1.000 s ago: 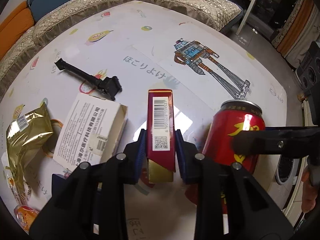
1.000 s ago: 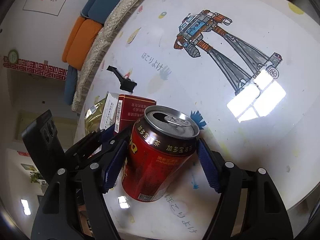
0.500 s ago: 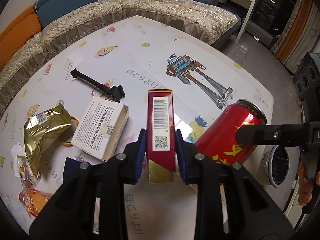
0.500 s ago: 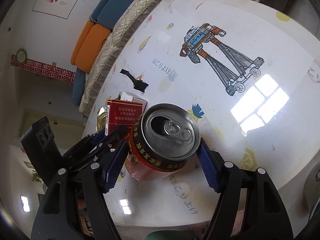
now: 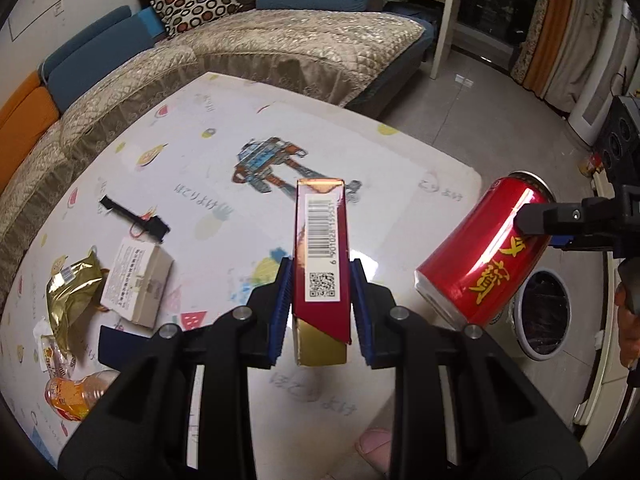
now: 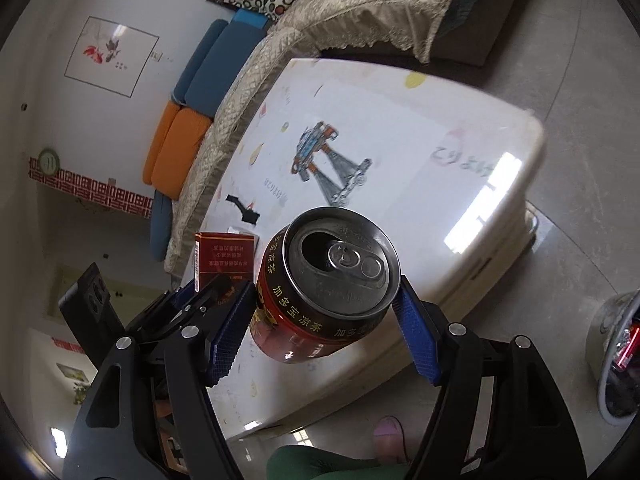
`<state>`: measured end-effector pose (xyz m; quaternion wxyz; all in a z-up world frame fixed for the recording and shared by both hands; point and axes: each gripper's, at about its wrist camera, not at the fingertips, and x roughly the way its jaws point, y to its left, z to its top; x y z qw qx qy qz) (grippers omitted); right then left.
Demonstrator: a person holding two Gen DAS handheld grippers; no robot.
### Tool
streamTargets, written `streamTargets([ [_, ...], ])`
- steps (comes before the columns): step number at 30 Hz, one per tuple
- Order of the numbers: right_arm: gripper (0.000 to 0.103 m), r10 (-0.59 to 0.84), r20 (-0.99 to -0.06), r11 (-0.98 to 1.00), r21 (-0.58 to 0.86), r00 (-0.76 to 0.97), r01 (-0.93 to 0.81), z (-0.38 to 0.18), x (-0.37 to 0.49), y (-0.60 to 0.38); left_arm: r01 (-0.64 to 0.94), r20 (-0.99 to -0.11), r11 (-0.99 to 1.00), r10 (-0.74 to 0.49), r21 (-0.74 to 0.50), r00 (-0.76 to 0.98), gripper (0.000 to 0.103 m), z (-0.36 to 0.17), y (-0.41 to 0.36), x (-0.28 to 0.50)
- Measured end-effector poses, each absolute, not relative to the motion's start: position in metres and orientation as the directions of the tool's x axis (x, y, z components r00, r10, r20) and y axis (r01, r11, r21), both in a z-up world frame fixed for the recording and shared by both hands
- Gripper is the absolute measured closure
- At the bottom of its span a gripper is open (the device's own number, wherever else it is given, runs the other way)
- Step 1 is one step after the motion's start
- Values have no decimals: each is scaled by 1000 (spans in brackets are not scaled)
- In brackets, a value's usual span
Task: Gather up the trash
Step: 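Carry the pack and can in both grippers over the bin, then open both grippers to drop the pack and can into the bin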
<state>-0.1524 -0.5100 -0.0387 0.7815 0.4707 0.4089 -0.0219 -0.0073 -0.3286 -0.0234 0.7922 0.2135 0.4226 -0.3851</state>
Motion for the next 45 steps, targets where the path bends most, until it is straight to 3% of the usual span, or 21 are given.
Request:
streamTargets([
  [7, 33, 218, -674, 472, 706, 706, 528, -50, -276, -587, 886, -846, 464, -471, 2, 249, 77, -37, -421, -99],
  [13, 33, 107, -719, 339, 675, 686, 655, -93, -399, -640, 949, -878, 311, -467, -52, 105, 77, -80, -501, -191],
  [19, 33, 73, -775, 196, 628, 628, 753, -158, -494, -668, 970, -922, 202, -384, -132, -45, 77, -153, -564, -271],
  [27, 31, 86, -840, 133, 543, 536, 829, -223, -528, -683, 986, -961, 98, -255, -132, -103, 73, -228, -607, -335],
  [29, 31, 96, -846, 106, 533, 525, 839, -237, -532, -687, 993, -966, 75, -249, -89, -68, 63, -239, -614, -345],
  [31, 28, 101, -849, 87, 527, 519, 845, -245, -538, -689, 996, -975, 67, -219, -57, -41, 38, -247, -618, -349],
  [35, 25, 85, -851, 68, 525, 519, 849, -246, -547, -692, 999, -972, 38, -235, -27, -18, 24, -244, -618, -351],
  [45, 25, 70, -829, 173, 557, 554, 812, -206, -517, -684, 994, -945, 105, -326, -9, 26, 23, -186, -586, -297],
])
